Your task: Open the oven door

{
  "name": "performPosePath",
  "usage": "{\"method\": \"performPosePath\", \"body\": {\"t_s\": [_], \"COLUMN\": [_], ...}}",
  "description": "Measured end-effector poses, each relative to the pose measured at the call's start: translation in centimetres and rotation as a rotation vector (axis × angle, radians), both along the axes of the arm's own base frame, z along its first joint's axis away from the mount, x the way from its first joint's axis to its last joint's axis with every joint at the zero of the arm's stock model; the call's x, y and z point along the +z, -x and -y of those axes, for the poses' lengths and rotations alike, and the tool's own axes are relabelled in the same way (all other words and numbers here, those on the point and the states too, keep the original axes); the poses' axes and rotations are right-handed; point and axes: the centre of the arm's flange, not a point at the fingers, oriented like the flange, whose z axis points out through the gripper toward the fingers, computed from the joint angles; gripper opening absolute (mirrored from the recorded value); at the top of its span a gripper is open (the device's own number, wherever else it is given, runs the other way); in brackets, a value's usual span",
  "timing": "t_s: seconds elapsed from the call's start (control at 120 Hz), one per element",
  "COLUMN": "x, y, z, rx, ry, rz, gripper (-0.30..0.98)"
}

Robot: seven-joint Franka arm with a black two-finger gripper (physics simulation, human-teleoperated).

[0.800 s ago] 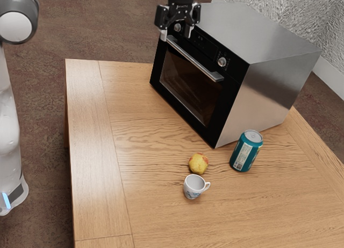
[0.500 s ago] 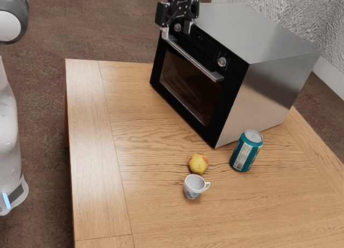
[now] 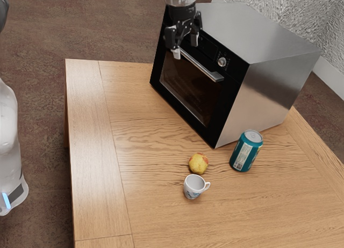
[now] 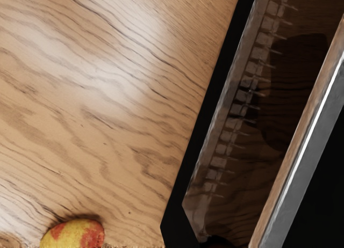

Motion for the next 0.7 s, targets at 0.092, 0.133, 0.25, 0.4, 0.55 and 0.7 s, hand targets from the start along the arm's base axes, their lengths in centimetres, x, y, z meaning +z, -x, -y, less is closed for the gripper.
{"method": "performPosePath", "body": {"t_s": [0.092, 0.133, 0.25, 0.4, 0.55, 0.7], "x": [-0.6, -0.6, -0.5, -1.9, -2.9, -4.3], "y": [-0.5, -0.6, -0.8, -1.3, -1.5, -1.9], "z": [-0.1, -0.2, -0.4, -0.6, -0.8, -1.1], "rx": [0.021, 0.028, 0.041, 0.052, 0.060, 0.070], "ry": [0.001, 0.000, -0.005, -0.005, -0.005, 0.002], "rz": [0.032, 0.047, 0.080, 0.076, 0.081, 0.074], "gripper": [0.69, 0.69, 0.69, 0.69, 0.69, 0.69]}}
